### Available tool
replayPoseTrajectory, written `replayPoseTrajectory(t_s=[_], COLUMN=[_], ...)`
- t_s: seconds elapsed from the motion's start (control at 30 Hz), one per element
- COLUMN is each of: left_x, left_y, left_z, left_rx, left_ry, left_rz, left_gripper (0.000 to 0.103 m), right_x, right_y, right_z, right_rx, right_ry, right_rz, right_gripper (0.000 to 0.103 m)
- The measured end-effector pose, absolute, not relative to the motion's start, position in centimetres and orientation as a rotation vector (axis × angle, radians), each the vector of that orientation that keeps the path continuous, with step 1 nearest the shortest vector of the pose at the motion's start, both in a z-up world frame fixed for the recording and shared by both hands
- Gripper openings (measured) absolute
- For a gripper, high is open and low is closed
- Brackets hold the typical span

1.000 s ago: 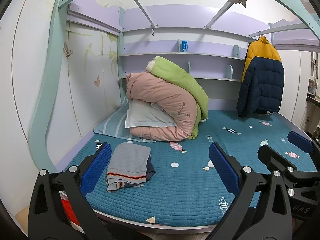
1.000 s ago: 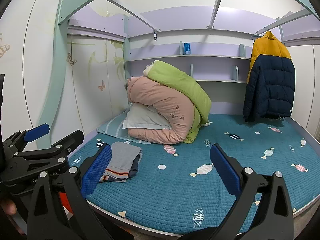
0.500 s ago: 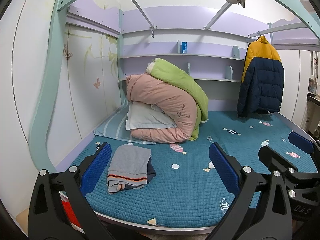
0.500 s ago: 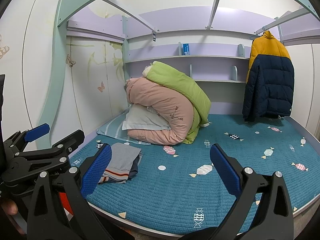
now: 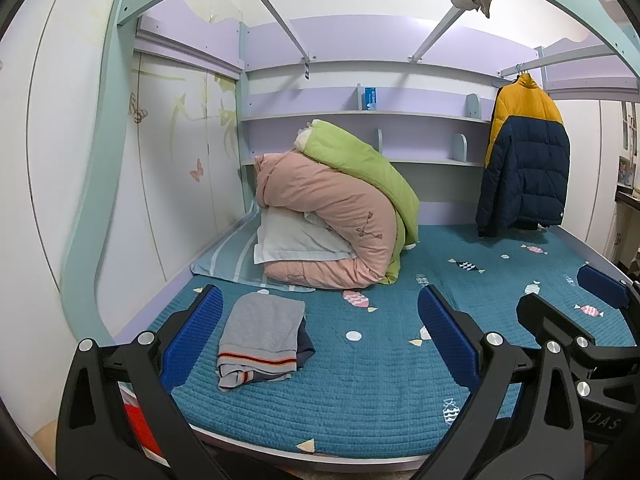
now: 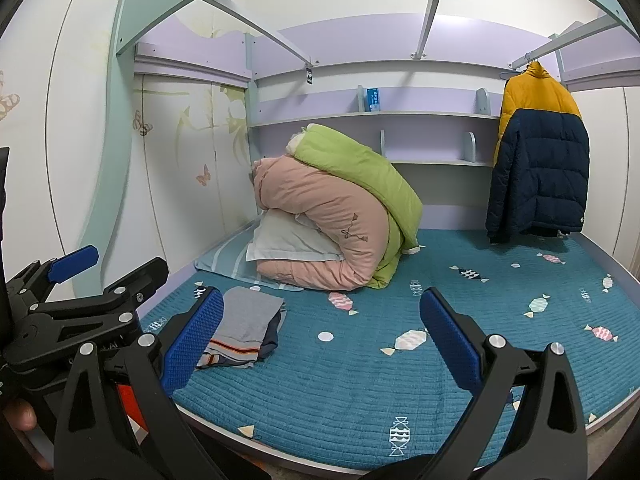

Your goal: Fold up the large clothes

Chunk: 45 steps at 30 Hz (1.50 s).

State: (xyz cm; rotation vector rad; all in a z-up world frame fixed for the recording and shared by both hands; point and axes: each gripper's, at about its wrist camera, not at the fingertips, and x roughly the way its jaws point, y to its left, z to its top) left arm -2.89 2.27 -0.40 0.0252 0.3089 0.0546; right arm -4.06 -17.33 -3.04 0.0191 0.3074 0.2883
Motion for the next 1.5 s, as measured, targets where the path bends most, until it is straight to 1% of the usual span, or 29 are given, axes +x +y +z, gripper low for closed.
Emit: replayPoseTrajectory(t_s=[1.5], left_x=[-2.9], left_y=[2.2], left_z=[-0.1], left_rx=[0.037], left_ry=[0.29], left_rz=[0.06], left_gripper=[0.098], right_x=[-4.7], right_y=[-15.6], right_z=[-2.8], right_rx=[0.04], right_ry=[0.299], right_rz=[0.265], right_gripper=[0.095])
